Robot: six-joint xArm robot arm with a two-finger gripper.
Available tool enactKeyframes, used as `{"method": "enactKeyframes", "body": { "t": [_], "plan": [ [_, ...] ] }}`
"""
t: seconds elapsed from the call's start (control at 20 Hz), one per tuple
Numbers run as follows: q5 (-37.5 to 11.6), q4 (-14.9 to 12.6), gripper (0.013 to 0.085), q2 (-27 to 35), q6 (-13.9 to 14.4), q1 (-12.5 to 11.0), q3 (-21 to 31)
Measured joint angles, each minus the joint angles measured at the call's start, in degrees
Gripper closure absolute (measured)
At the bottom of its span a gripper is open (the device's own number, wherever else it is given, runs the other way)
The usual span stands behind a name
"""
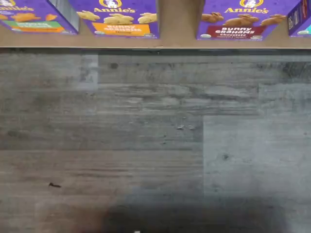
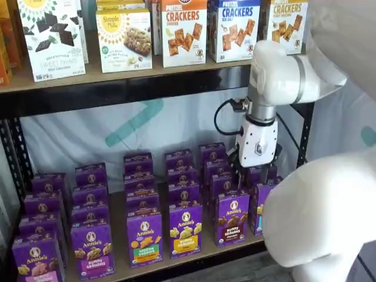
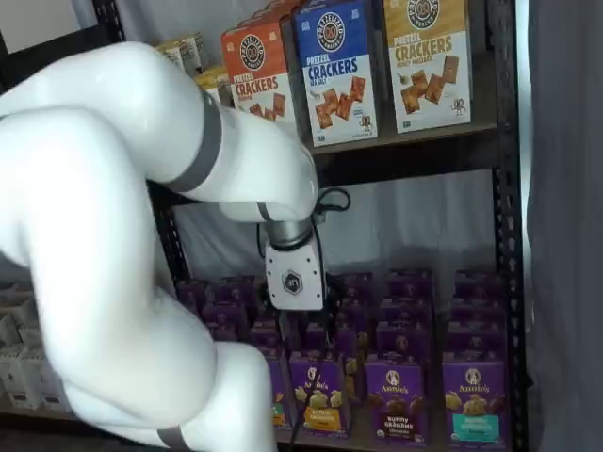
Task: Pick up the purple box with a brown patch in the center, on the bottom shelf, the fifth box from the left
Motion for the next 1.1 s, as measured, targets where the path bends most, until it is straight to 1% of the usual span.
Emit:
{"method": "enactKeyframes", "body": {
  "t": [0.2,0.4,0.55,0.65,0.75,0.8,0.85,0.9,0.95,1.1],
  "plan": [
    [-5.02,-0.88,0.0130,3.85,0.14,-0.29,0.92],
    [-10.41,-2.37,0.0130,8.40,1.03,-0.38,1.62],
    [-14.51,-1.61,0.0130,11.60,0.30,-0.47,2.04],
    [-17.24,-1.58,0.0130,14.04,0.39,-0.29,2.10],
    [-19.73,-2.62,0.0130,17.35,1.56,0.05,1.51],
    [-20.63,-3.57,0.0130,18.55,2.52,0.16,1.24],
    [-21.93,-5.93,0.0130,20.35,4.70,0.31,0.75],
    [-23.32,-6.26,0.0130,22.08,5.15,0.45,0.32],
    [-24.45,-6.25,0.0130,23.74,5.30,0.61,-0.22],
    [-27.35,-4.49,0.0130,28.46,4.22,1.11,-2.12]
  ]
}}
